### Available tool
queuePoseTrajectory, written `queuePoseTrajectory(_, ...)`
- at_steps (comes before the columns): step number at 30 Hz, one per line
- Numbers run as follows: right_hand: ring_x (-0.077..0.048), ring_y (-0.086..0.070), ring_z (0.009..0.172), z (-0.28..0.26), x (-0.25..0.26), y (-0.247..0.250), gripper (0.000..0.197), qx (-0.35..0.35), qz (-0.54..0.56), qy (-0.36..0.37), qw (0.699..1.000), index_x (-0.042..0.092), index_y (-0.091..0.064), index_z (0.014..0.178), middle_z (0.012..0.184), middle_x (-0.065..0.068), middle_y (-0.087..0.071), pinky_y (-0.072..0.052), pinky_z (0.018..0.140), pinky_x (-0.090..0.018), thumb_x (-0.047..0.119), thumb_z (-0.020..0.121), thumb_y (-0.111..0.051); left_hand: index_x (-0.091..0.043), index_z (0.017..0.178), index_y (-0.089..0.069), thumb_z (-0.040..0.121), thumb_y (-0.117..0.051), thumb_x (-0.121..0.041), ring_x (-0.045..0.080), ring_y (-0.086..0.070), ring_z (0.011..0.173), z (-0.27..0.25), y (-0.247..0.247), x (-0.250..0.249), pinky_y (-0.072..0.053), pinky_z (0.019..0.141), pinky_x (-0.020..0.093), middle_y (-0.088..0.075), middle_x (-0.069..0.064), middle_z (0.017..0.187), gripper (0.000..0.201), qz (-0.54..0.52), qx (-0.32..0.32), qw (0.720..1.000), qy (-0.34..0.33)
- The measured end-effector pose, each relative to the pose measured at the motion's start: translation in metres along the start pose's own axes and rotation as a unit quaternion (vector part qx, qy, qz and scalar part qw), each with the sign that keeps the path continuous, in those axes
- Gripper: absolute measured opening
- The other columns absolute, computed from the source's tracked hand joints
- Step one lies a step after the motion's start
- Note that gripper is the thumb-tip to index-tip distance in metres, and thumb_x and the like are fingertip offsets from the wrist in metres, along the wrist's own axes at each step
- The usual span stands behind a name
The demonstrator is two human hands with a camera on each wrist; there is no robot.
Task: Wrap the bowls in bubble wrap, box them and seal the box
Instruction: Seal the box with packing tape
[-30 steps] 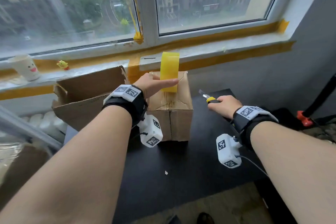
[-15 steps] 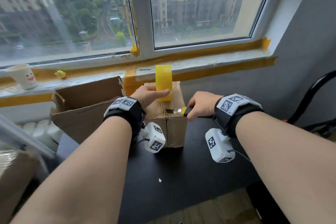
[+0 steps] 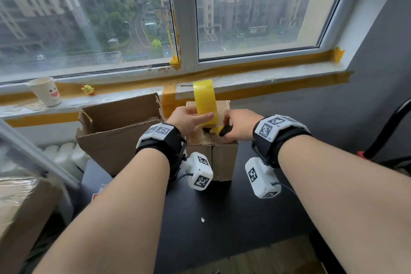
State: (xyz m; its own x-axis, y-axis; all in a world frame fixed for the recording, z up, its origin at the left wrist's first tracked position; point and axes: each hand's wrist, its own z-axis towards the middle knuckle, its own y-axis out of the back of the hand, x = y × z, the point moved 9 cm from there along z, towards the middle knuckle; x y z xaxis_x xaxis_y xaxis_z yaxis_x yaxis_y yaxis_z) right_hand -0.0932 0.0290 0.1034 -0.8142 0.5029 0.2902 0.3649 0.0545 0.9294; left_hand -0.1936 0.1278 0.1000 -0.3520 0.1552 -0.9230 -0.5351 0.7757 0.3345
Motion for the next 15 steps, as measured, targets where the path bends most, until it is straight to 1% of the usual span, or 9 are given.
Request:
queuePoseTrajectory(2,-0.022,-0.057,0.088,0.000,-0.004,0.000,0.032,-0.009,-0.002,-0.009,1.000,0.026,-0.051,0.099,0.096,0.001,-0.058,-0.042,0.070,-0.029,0.039,0.078,-0.071,-0.024,0.106,-0.070,0.084,-0.071,-0.037,0.001,-0.064,0.083,0.002,0.000,0.001,-0.042,0.065,0.017,-0.071,-0.012,0.092,0.025,-0.006,0.003,1.000,0.001)
queuePoseTrajectory(5,-0.023,-0.057,0.087,-0.001,-0.018,0.005,0.024,-0.038,-0.008,-0.041,0.998,0.030,-0.047,0.087,0.090,0.003,-0.058,-0.041,0.069,-0.030,0.044,0.081,-0.065,-0.024,0.105,-0.070,0.085,-0.070,-0.035,0.000,-0.063,0.080,0.005,0.001,0.000,-0.043,0.061,0.016,-0.071,-0.011,0.091,0.022,-0.011,0.009,1.000,-0.004)
queuePoseTrajectory(7,-0.022,-0.057,0.085,-0.004,-0.032,0.010,0.025,-0.054,-0.021,-0.073,0.996,0.028,-0.048,0.088,0.091,0.002,-0.059,-0.040,0.066,-0.030,0.046,0.081,-0.064,-0.025,0.101,-0.069,0.085,-0.071,-0.033,0.001,-0.065,0.078,0.007,0.003,0.002,-0.046,0.058,0.012,-0.071,-0.012,0.089,0.018,-0.028,0.005,1.000,-0.007)
queuePoseTrajectory(8,-0.022,-0.058,0.085,-0.006,-0.040,0.013,0.028,-0.060,-0.025,-0.091,0.994,0.027,-0.050,0.094,0.094,0.001,-0.060,-0.040,0.066,-0.030,0.046,0.080,-0.065,-0.025,0.099,-0.069,0.085,-0.071,-0.031,0.006,-0.067,0.083,0.007,0.004,0.003,-0.048,0.062,0.013,-0.072,-0.010,0.091,0.016,-0.047,0.001,0.999,-0.007)
queuePoseTrajectory(9,-0.022,-0.058,0.086,-0.007,-0.046,0.014,0.031,-0.065,-0.022,-0.107,0.992,0.025,-0.050,0.098,0.096,0.001,-0.061,-0.041,0.066,-0.030,0.045,0.080,-0.066,-0.025,0.098,-0.070,0.084,-0.072,-0.030,0.014,-0.068,0.091,0.008,0.006,0.004,-0.050,0.071,0.018,-0.073,-0.006,0.096,0.015,-0.072,-0.003,0.997,-0.007)
queuePoseTrajectory(11,-0.022,-0.057,0.086,-0.008,-0.056,0.015,0.034,-0.078,0.004,-0.132,0.988,0.024,-0.050,0.101,0.096,0.000,-0.060,-0.042,0.066,-0.031,0.044,0.079,-0.067,-0.024,0.100,-0.069,0.084,-0.072,-0.028,0.027,-0.063,0.105,0.011,0.009,0.003,-0.048,0.092,0.038,-0.071,0.001,0.109,0.017,-0.120,-0.012,0.993,-0.004)
queuePoseTrajectory(12,-0.022,-0.057,0.086,-0.008,-0.059,0.015,0.034,-0.084,0.024,-0.141,0.986,0.022,-0.050,0.101,0.096,0.000,-0.059,-0.043,0.067,-0.031,0.043,0.080,-0.067,-0.022,0.104,-0.067,0.085,-0.071,-0.026,0.030,-0.061,0.109,0.011,0.011,0.002,-0.044,0.098,0.045,-0.069,0.003,0.113,0.020,-0.143,-0.015,0.990,0.000)
queuePoseTrajectory(13,-0.023,-0.057,0.085,-0.007,-0.063,0.014,0.035,-0.090,0.047,-0.150,0.983,0.021,-0.050,0.100,0.095,-0.002,-0.059,-0.044,0.068,-0.032,0.043,0.080,-0.067,-0.020,0.109,-0.064,0.086,-0.069,-0.023,0.031,-0.059,0.111,0.012,0.013,0.000,-0.040,0.101,0.048,-0.067,0.004,0.115,0.023,-0.164,-0.018,0.986,0.002)
queuePoseTrajectory(15,-0.026,-0.057,0.087,-0.006,-0.072,0.009,0.035,-0.104,0.093,-0.175,0.975,0.017,-0.050,0.103,0.096,-0.005,-0.059,-0.045,0.069,-0.032,0.038,0.081,-0.067,-0.018,0.111,-0.061,0.088,-0.067,-0.017,0.030,-0.059,0.109,0.017,0.017,-0.003,-0.039,0.102,0.050,-0.066,0.003,0.109,0.024,-0.188,-0.020,0.982,-0.002)
